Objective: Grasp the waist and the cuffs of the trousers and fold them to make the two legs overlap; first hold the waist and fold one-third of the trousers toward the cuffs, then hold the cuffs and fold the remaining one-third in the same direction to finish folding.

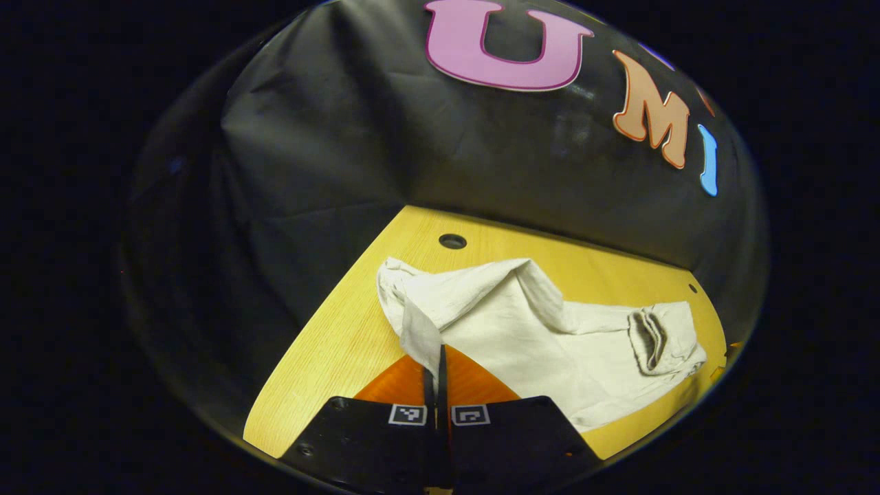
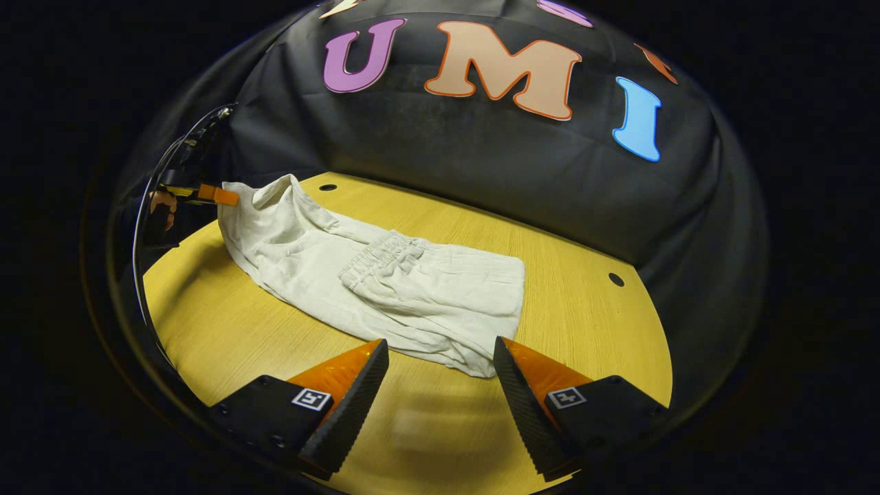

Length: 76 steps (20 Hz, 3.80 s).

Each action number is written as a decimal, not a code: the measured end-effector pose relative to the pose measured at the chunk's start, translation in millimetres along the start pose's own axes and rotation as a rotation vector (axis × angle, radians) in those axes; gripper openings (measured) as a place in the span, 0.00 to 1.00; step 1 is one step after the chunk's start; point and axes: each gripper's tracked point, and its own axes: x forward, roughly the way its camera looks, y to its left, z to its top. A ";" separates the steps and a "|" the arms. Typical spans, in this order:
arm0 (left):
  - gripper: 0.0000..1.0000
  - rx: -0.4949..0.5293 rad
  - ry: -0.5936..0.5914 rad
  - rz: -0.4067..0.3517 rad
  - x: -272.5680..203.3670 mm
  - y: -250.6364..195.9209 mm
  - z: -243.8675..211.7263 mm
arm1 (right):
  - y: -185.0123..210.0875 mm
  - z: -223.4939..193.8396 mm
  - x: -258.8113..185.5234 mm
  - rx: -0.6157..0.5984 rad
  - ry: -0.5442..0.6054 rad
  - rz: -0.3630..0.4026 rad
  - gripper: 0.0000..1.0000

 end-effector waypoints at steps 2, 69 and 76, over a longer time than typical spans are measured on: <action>0.00 0.011 -0.036 -0.019 -10.6 -21.0 19.7 | -8.8 -0.4 -3.2 0.011 -0.011 0.004 0.98; 0.94 0.334 -0.533 -0.020 -177.4 -179.3 135.4 | -98.9 215.0 -90.2 0.234 -0.622 -0.129 0.97; 0.94 0.226 -0.556 -0.020 -179.5 -155.6 140.7 | -100.5 210.6 -90.2 0.221 -0.613 -0.171 0.98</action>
